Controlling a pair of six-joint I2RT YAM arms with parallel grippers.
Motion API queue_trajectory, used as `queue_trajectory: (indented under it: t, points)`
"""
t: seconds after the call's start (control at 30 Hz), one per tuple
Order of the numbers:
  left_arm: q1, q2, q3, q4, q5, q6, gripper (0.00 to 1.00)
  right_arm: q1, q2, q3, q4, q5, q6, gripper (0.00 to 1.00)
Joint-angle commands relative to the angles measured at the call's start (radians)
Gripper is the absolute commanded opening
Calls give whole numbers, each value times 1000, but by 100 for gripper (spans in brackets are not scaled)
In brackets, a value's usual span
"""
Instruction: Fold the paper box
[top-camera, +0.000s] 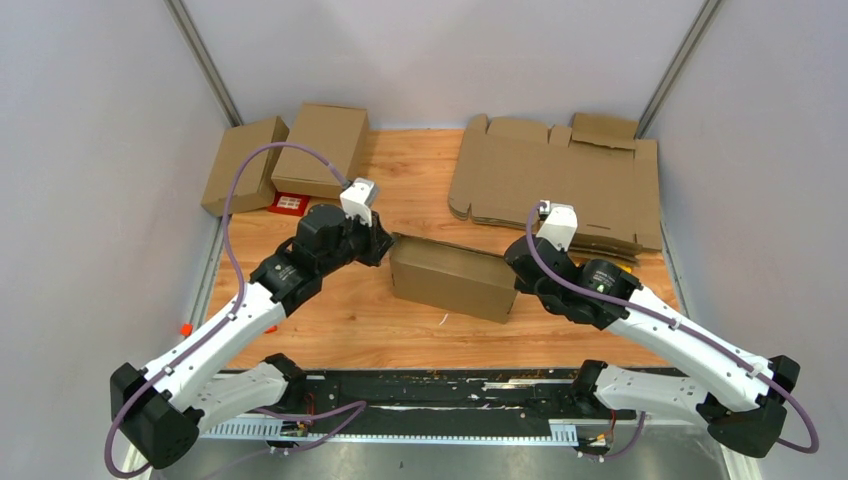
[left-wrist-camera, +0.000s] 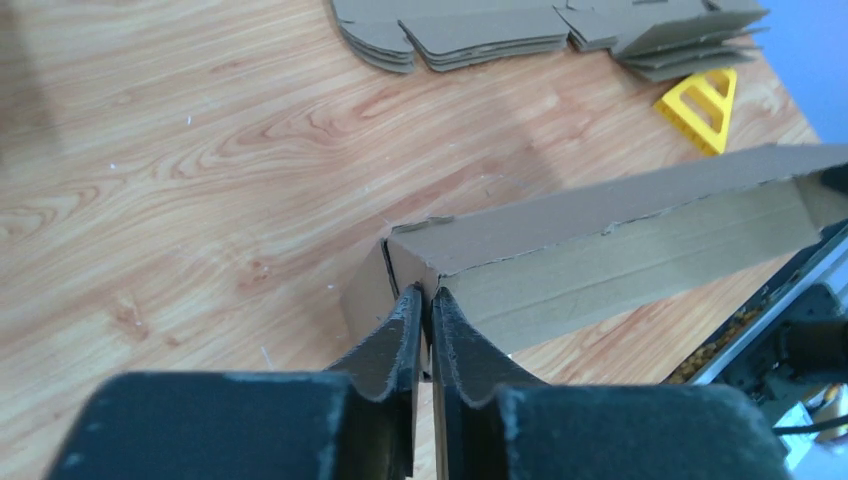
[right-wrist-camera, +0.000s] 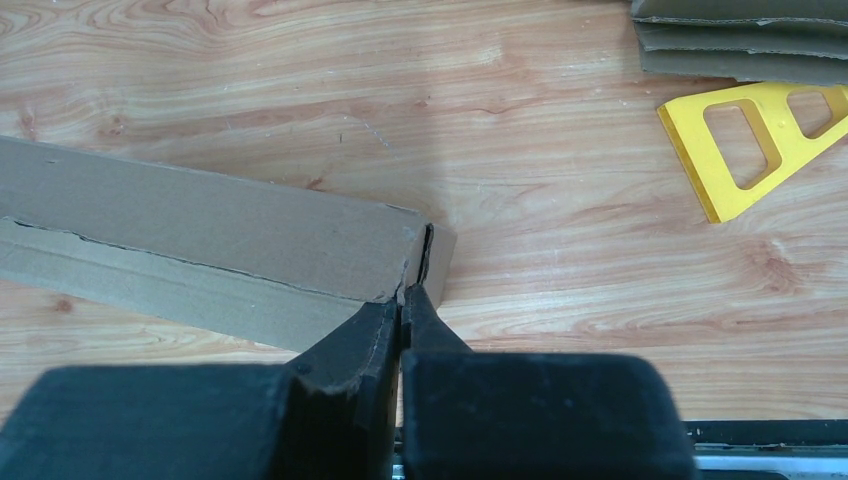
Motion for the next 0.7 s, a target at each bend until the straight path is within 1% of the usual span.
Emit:
queue_trajectory:
  t: [0.0, 0.2, 0.33, 0.57, 0.67]
  points:
    - [-2, -13, 50, -11, -34, 26, 0, 3, 17, -8, -16, -55, -17, 0]
    - [-2, -7, 21, -3, -15, 22, 0, 3, 19, -17, -12, -54, -16, 0]
    - [-3, -53, -70, 74, 4, 7, 0, 3, 22, -57, 3, -57, -4, 0]
    - [-2, -137, -243, 153, 24, -17, 0, 3, 28, -132, 33, -103, 15, 0]
    - [-2, -167, -282, 170, 26, -29, 0, 3, 29, -157, 41, -103, 28, 0]
